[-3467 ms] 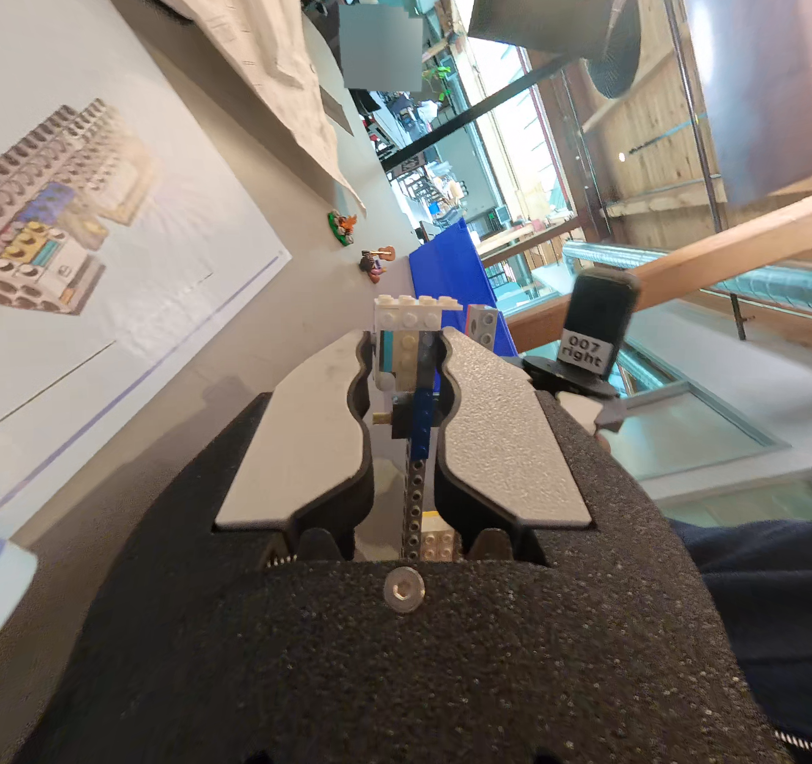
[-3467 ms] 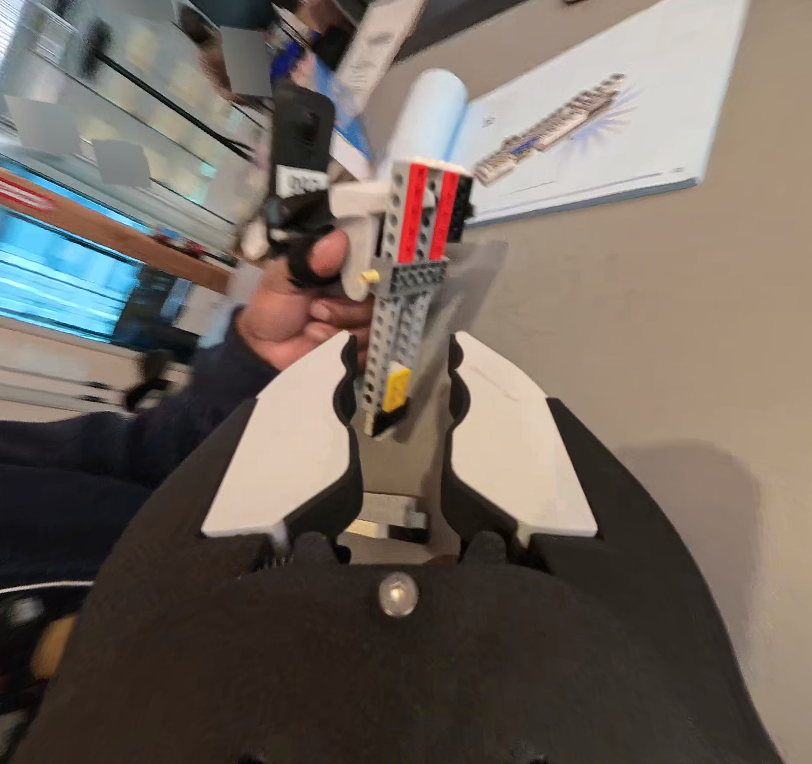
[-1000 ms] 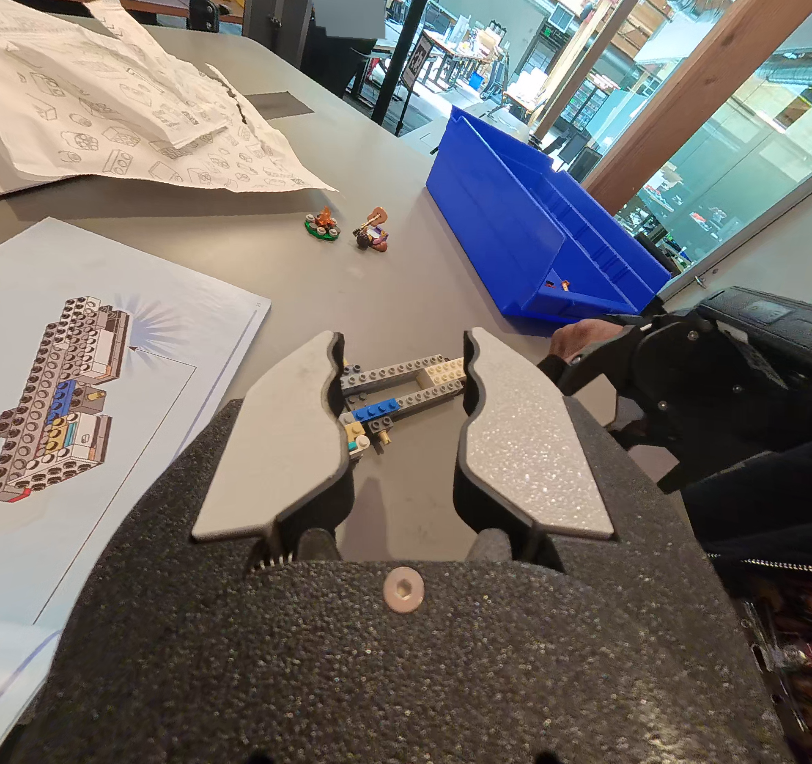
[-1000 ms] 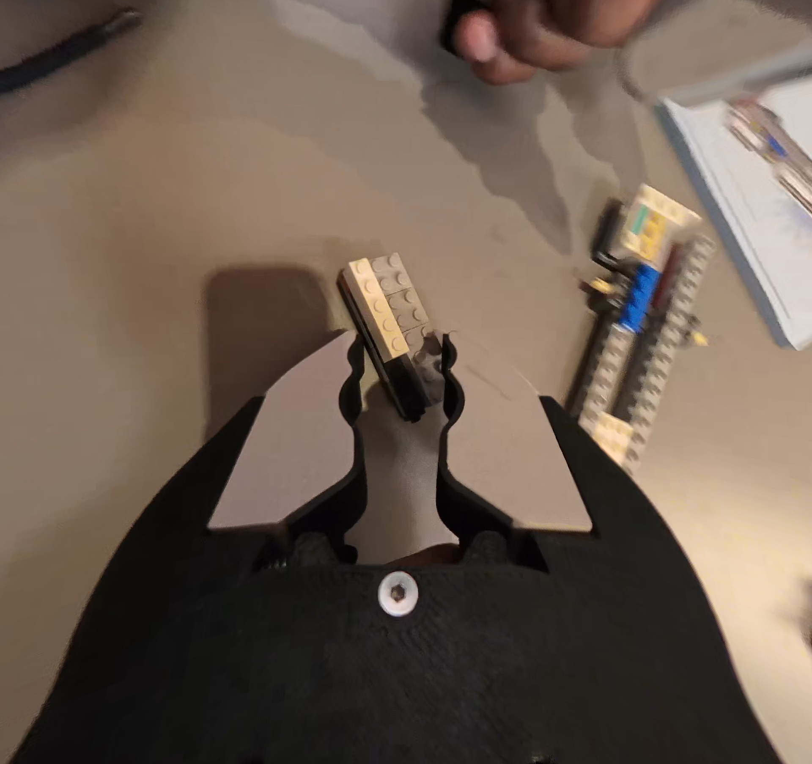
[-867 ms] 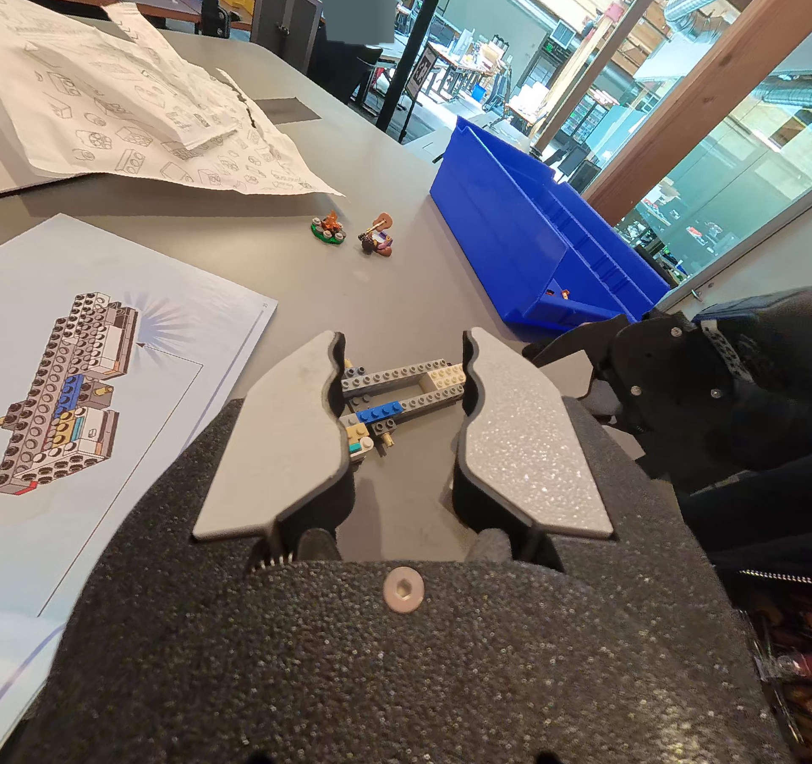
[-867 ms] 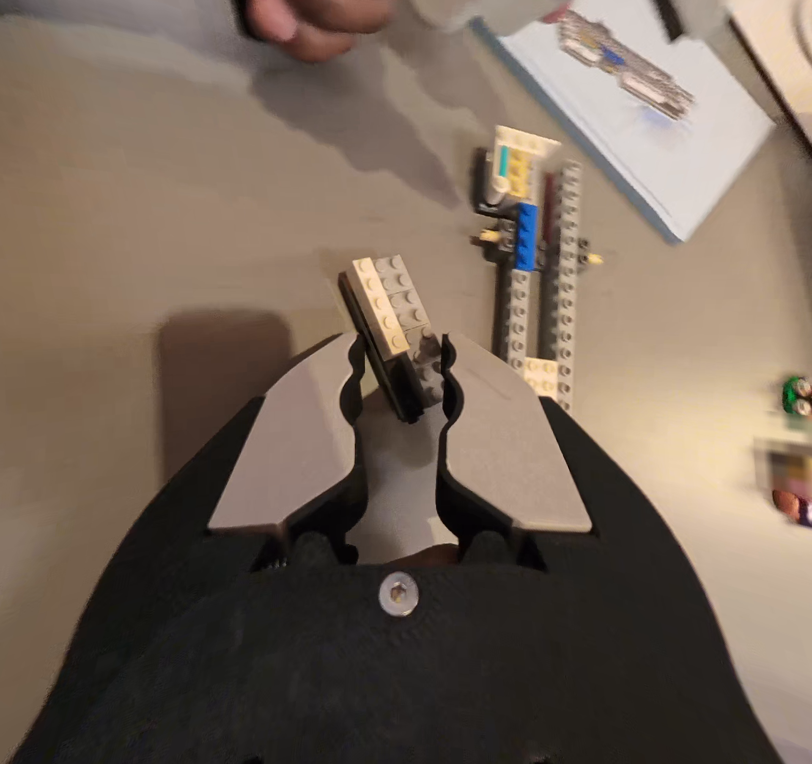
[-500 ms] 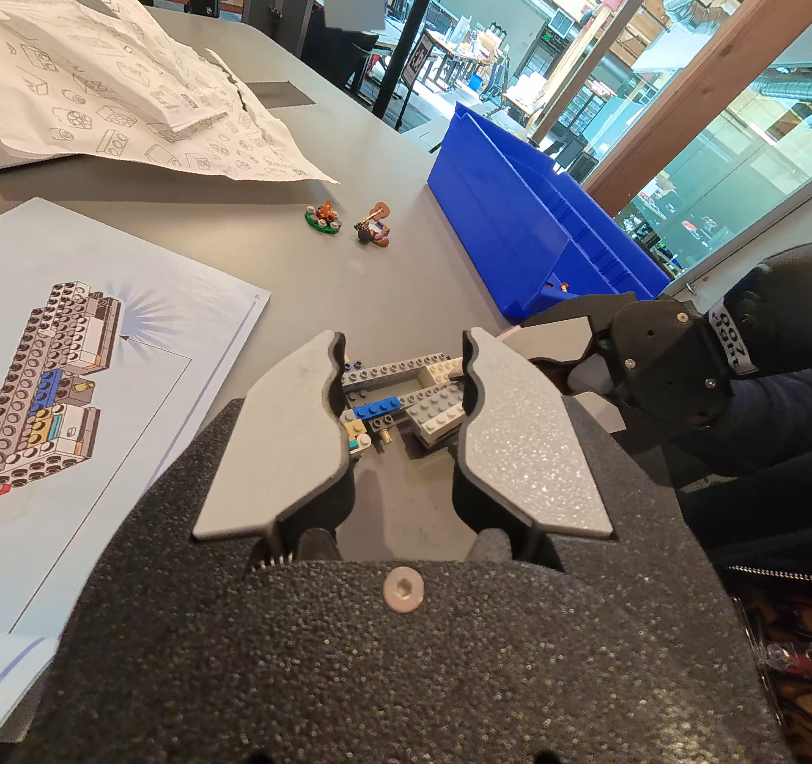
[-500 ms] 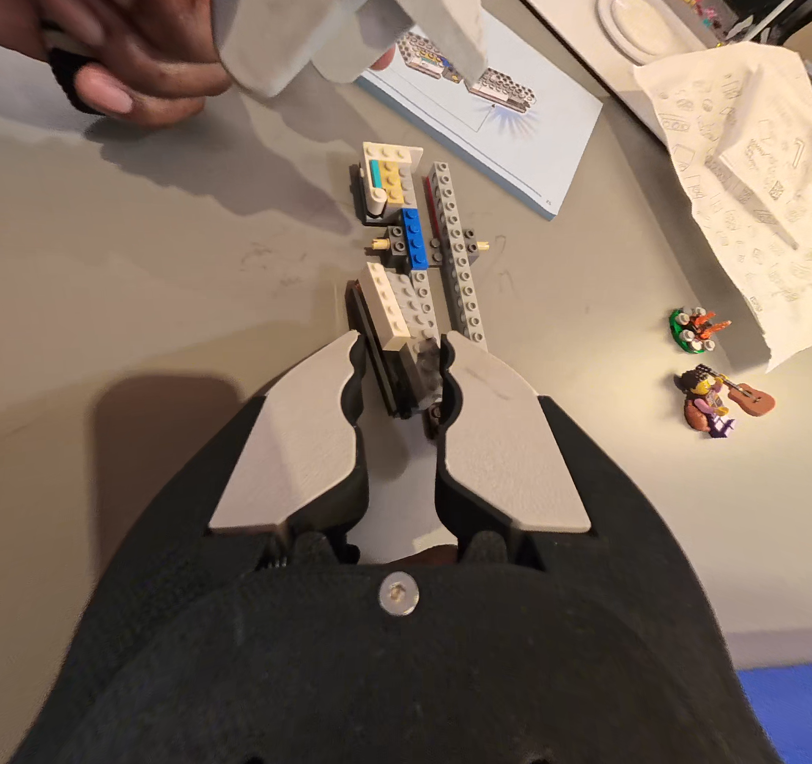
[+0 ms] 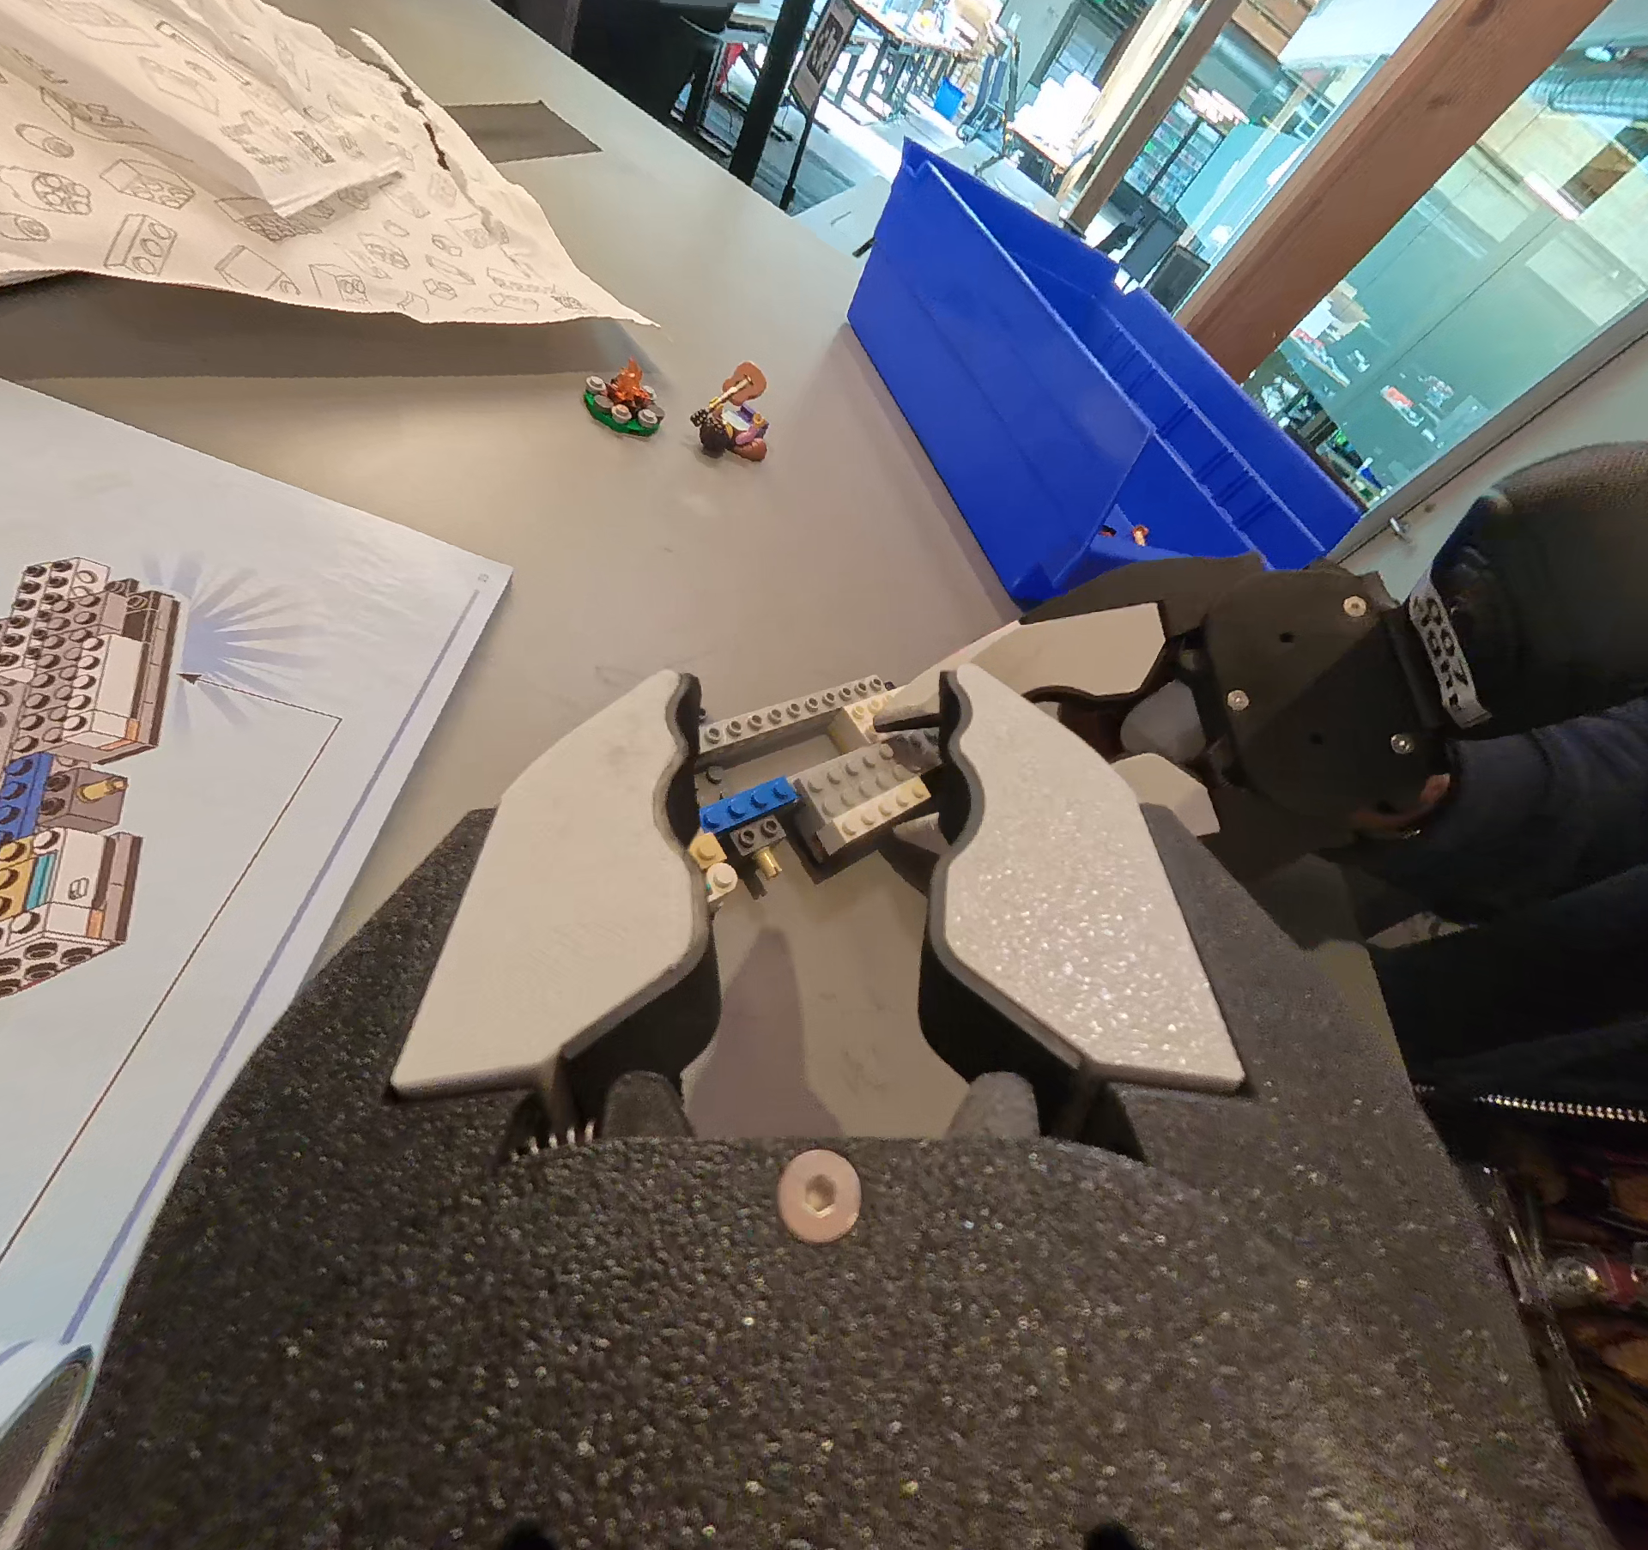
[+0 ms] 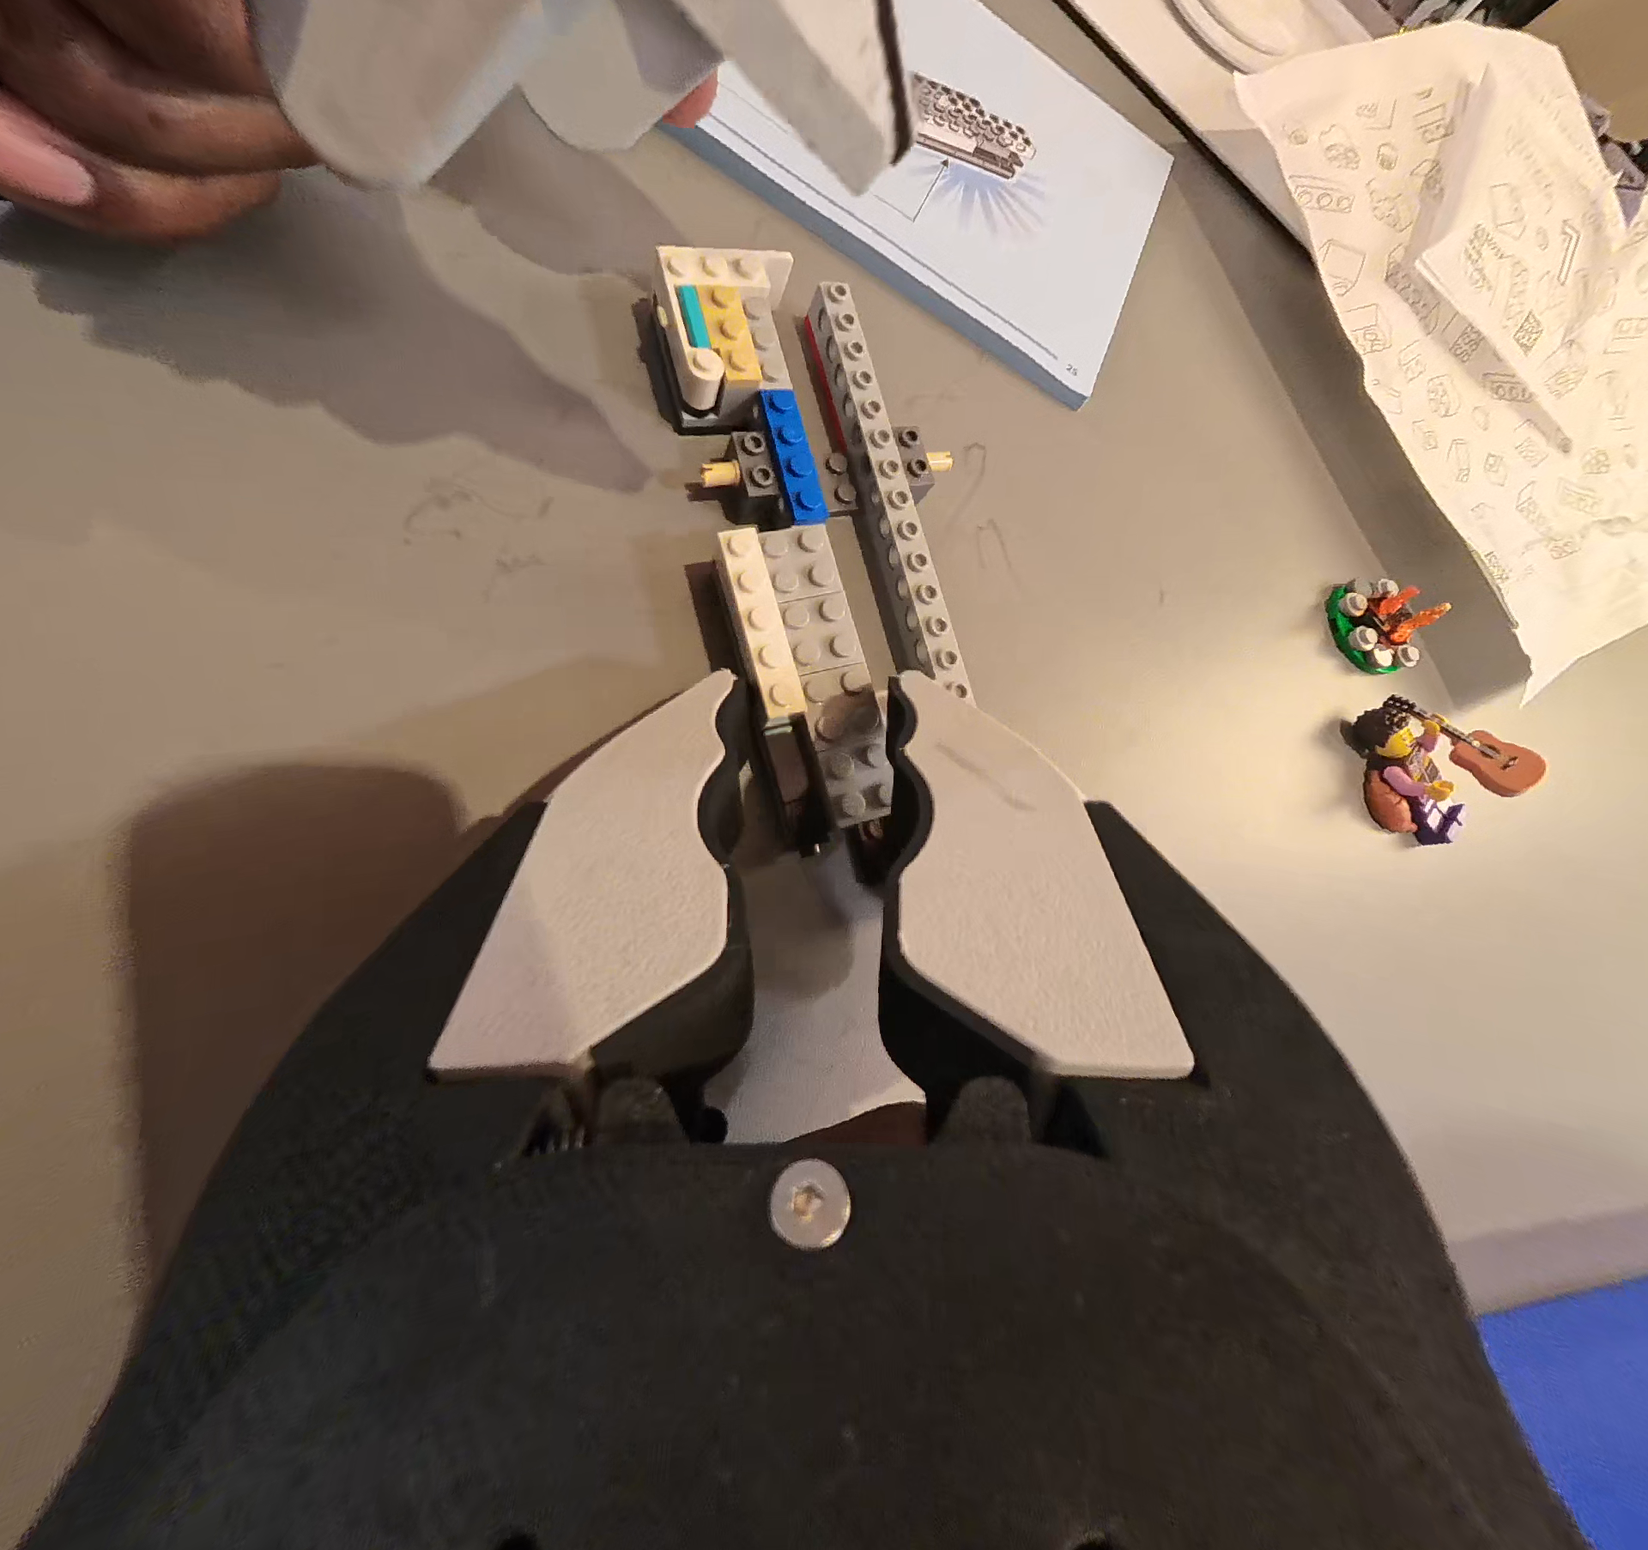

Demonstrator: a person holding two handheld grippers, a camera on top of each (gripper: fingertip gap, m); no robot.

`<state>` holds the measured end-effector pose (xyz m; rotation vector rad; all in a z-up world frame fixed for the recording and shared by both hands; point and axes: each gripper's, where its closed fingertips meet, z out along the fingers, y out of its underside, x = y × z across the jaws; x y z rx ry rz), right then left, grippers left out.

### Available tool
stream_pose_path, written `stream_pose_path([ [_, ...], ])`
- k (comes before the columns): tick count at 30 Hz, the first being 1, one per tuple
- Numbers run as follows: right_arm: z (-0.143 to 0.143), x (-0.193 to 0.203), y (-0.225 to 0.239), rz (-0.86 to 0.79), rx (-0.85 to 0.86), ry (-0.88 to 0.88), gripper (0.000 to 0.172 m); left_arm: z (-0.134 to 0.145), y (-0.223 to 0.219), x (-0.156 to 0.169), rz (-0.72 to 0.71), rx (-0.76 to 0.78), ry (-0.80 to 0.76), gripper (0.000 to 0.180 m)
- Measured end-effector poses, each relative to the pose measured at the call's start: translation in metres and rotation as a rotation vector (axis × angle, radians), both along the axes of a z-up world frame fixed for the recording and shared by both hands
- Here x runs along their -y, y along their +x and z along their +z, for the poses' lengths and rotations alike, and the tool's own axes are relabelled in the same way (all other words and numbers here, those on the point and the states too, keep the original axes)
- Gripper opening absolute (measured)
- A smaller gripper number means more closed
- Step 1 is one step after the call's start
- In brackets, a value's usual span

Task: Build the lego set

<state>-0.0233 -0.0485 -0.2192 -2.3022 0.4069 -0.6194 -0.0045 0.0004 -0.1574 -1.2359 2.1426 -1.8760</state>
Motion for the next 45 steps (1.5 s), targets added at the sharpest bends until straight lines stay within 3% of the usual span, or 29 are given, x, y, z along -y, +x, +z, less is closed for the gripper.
stream_pose_path([
  [12,0.005,0.019,-0.008,0.013,-0.105,0.077,0.048,-0.028,-0.030,0.028,-0.232,0.214,0.379,0.059],
  [22,-0.003,0.069,-0.030,0.024,-0.161,0.060,0.045,-0.045,-0.032,0.041,-0.351,0.365,0.628,0.059],
  [31,-0.009,0.064,-0.043,0.126,-0.252,0.051,0.043,-0.060,-0.031,0.043,-0.672,0.278,0.855,0.050],
  [45,-0.009,0.064,-0.044,0.133,-0.393,0.116,0.040,-0.074,-0.024,0.040,-0.839,0.213,1.047,0.047],
])
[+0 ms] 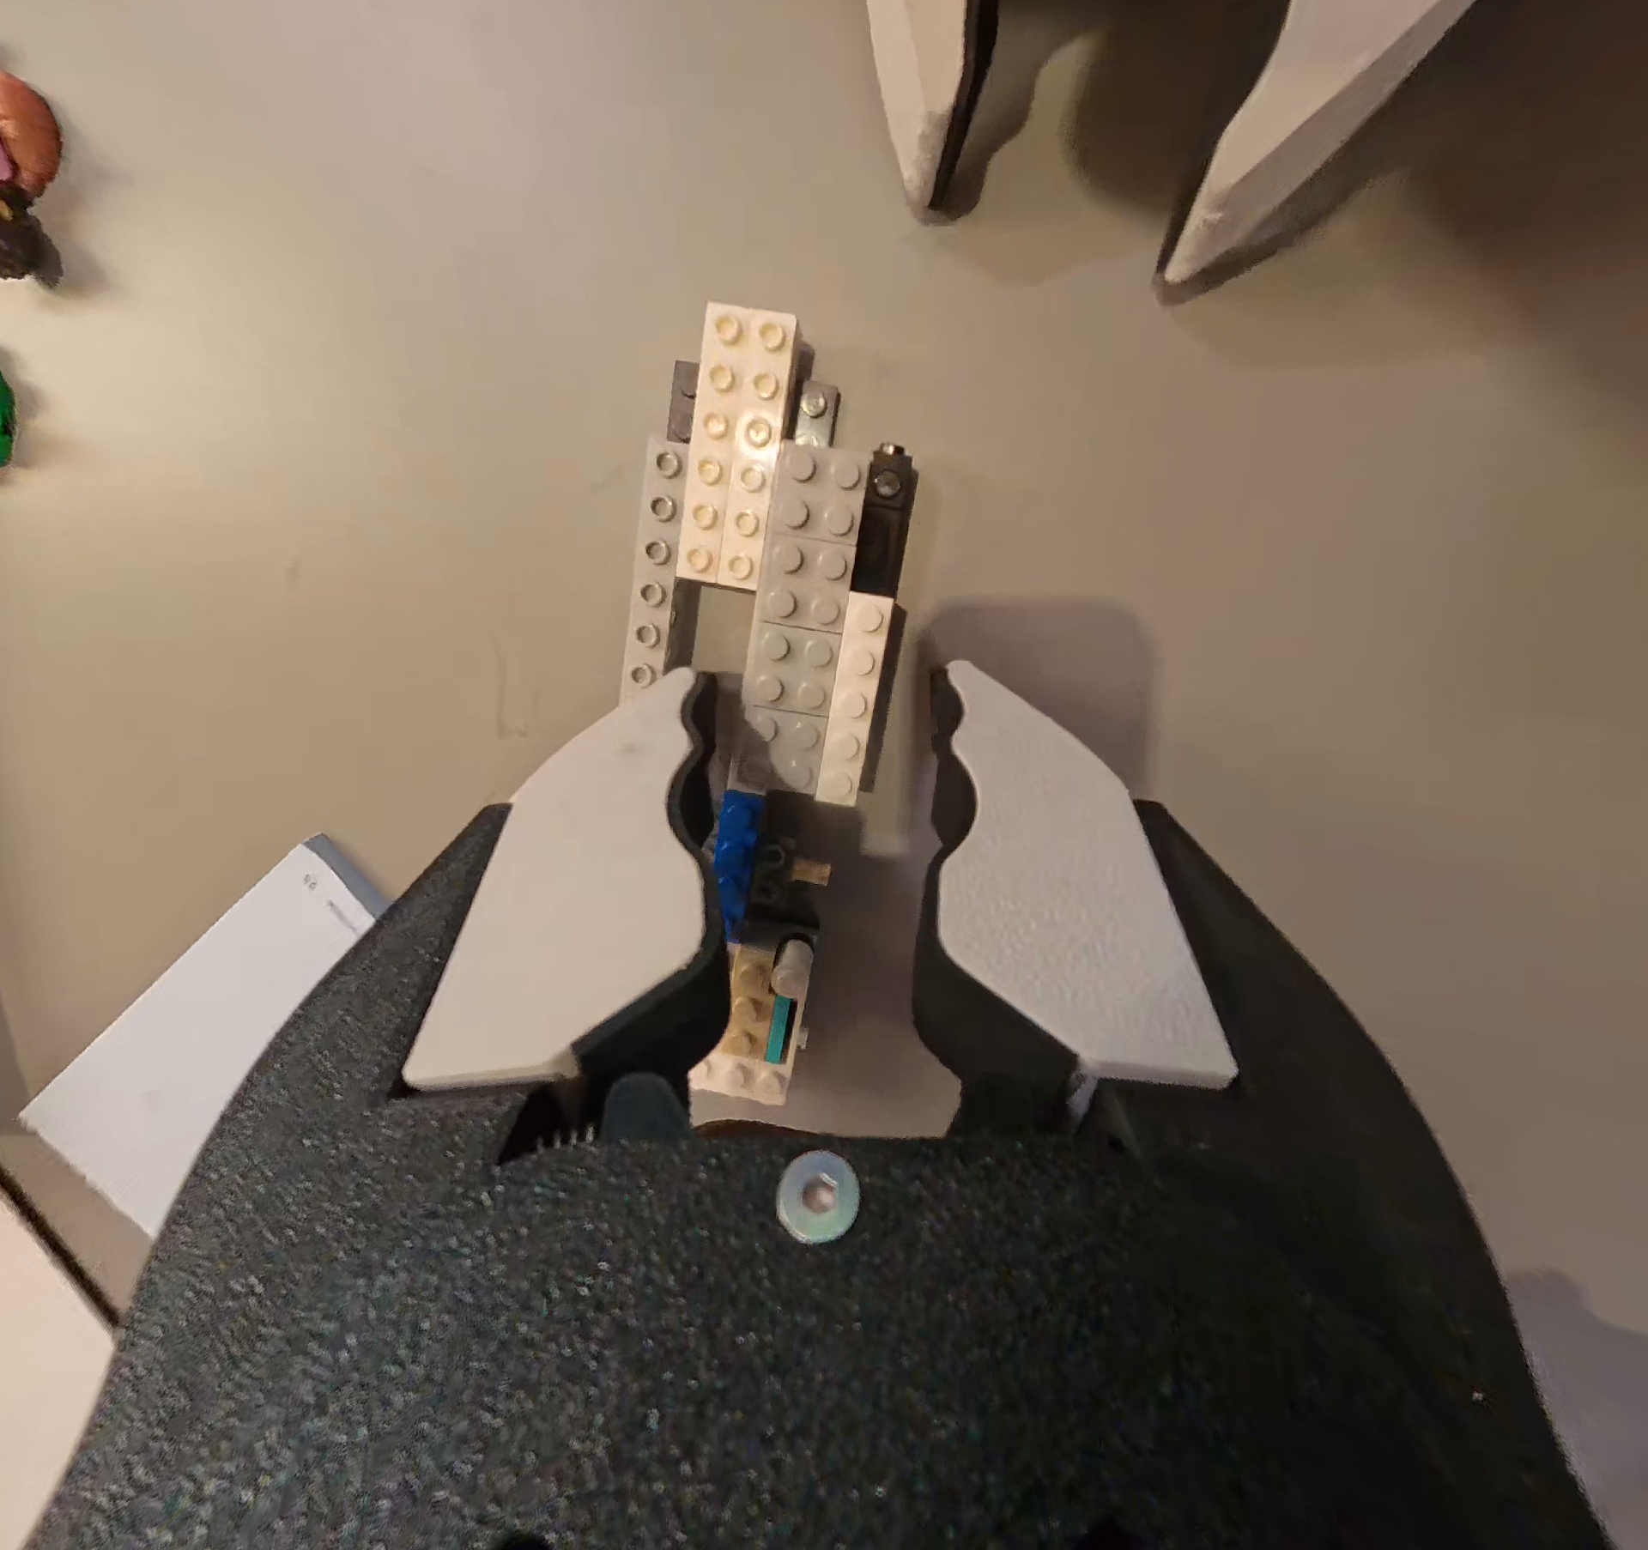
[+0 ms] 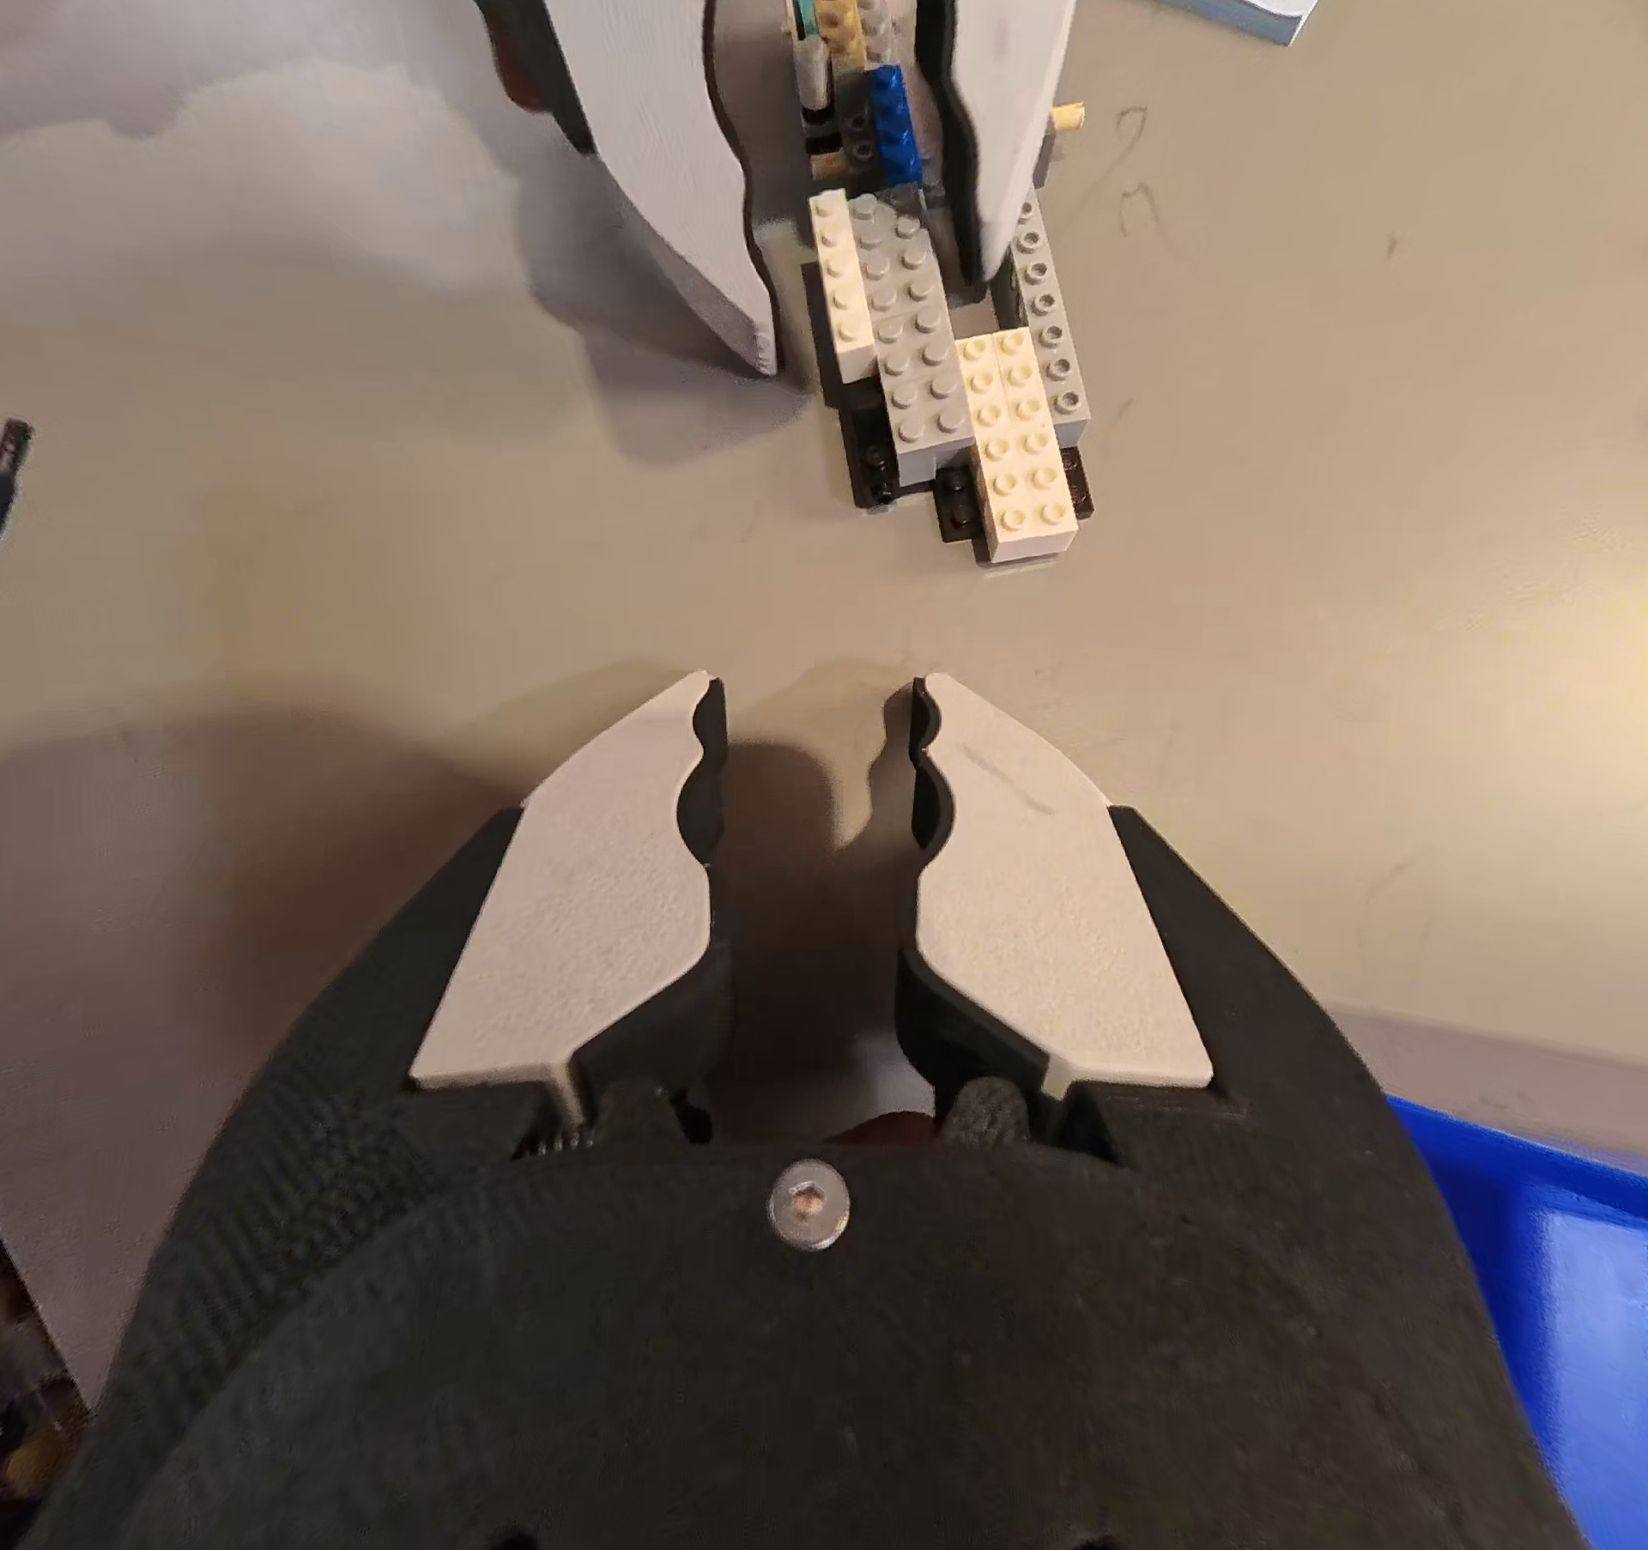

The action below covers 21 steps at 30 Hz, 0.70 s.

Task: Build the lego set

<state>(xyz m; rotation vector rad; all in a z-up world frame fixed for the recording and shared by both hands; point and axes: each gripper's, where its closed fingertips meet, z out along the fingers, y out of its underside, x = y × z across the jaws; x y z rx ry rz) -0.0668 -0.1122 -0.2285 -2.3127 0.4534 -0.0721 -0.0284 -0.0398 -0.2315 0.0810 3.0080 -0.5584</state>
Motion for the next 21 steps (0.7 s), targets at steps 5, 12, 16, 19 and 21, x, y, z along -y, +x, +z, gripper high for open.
stream_pose_path([
  [5,0.002,0.001,0.002,-0.015,-0.015,0.018,0.039,0.000,0.003,0.003,0.015,0.022,-0.021,0.028],
  [12,0.008,0.003,0.012,-0.097,-0.029,0.068,0.041,0.007,0.011,0.008,0.128,0.127,-0.145,0.027],
  [16,0.016,-0.001,0.024,-0.210,-0.135,0.173,0.048,0.016,0.014,0.013,0.213,0.210,-0.249,0.026],
  [19,0.020,-0.007,0.029,-0.268,-0.235,0.253,0.051,0.026,0.014,0.016,0.267,0.254,-0.328,0.026],
  [21,0.020,-0.012,0.031,-0.285,-0.296,0.278,0.053,0.030,0.013,0.015,0.293,0.265,-0.350,0.026],
])
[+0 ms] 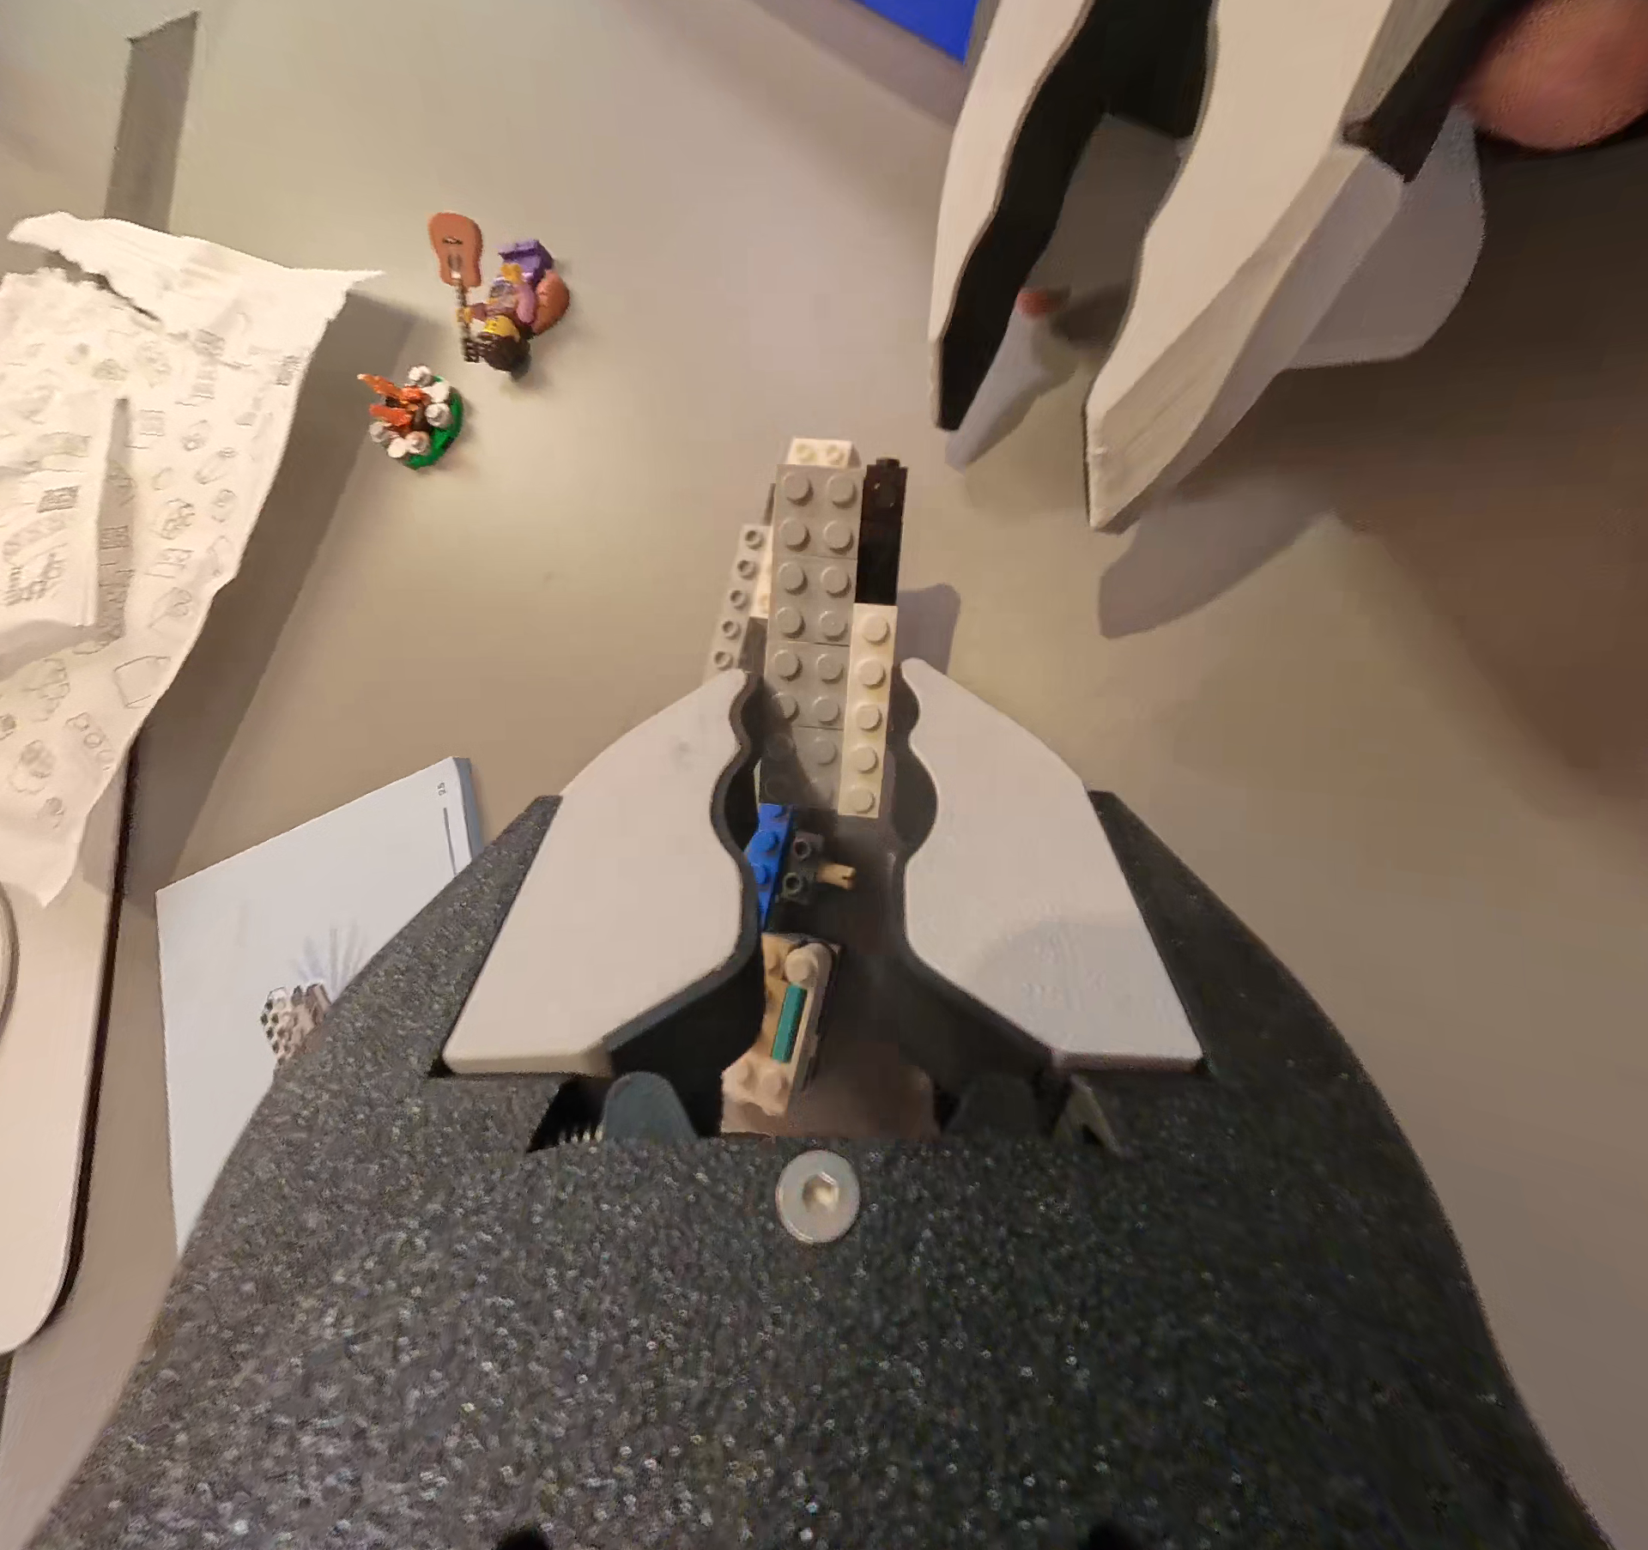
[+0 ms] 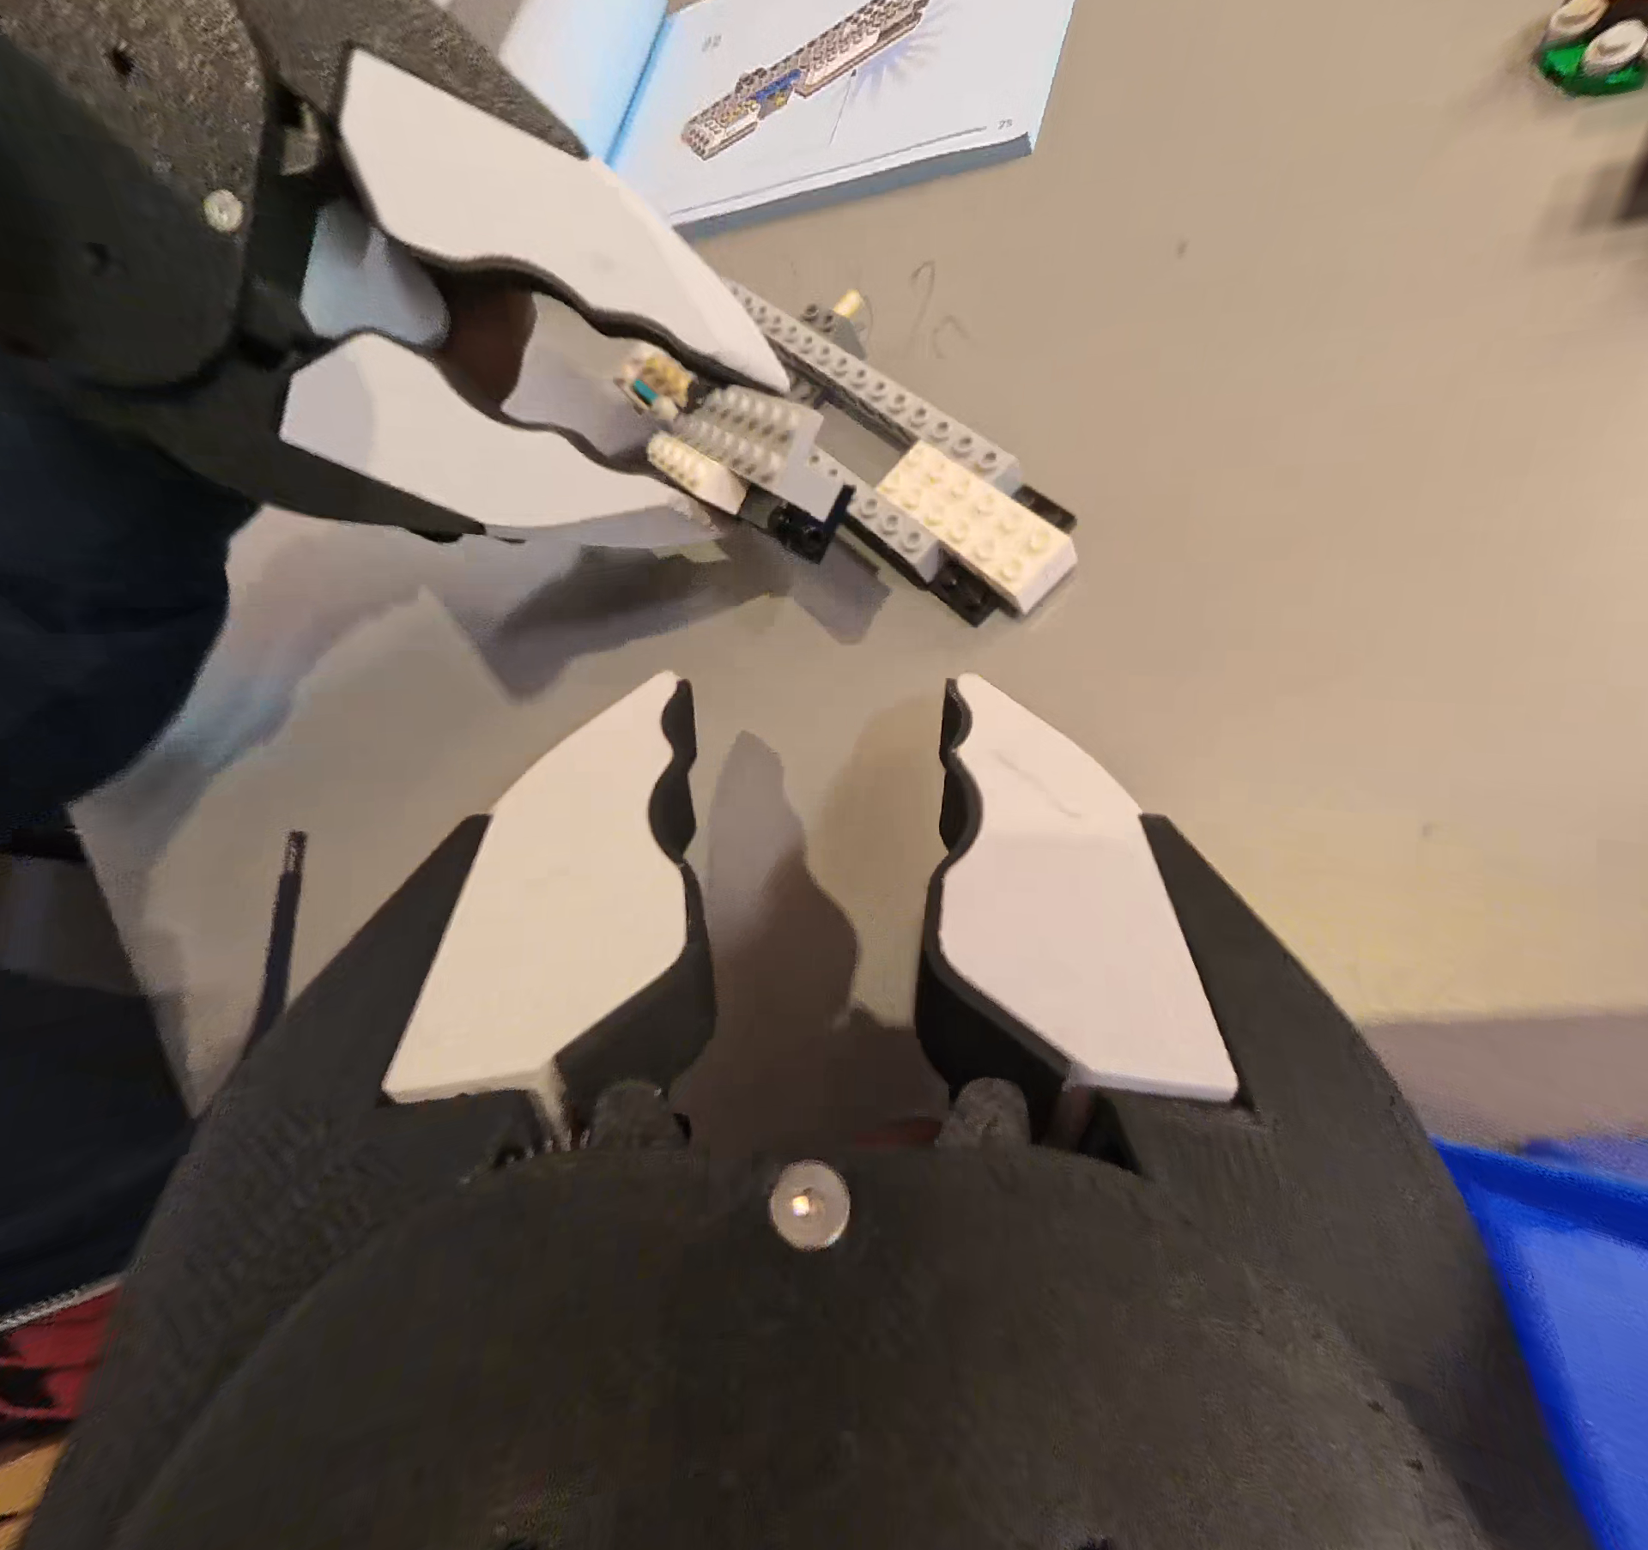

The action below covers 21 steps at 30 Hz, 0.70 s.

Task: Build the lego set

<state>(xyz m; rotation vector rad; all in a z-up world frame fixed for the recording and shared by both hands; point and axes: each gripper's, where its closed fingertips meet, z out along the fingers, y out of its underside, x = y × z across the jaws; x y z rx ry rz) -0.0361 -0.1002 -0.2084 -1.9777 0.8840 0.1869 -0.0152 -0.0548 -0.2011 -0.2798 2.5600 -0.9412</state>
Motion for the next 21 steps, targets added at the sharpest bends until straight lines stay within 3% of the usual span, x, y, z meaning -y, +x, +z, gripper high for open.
stream_pose_path([
  [5,0.002,-0.007,0.003,0.007,-0.011,0.020,0.058,-0.001,0.003,-0.007,0.029,-0.010,0.012,0.026],
  [13,-0.001,-0.006,0.000,0.014,0.023,-0.009,0.055,-0.016,0.003,0.000,-0.109,-0.063,0.191,0.027],
  [21,-0.002,-0.007,-0.002,0.025,0.015,0.004,0.052,-0.026,0.003,-0.002,-0.108,-0.207,0.259,0.033],
])
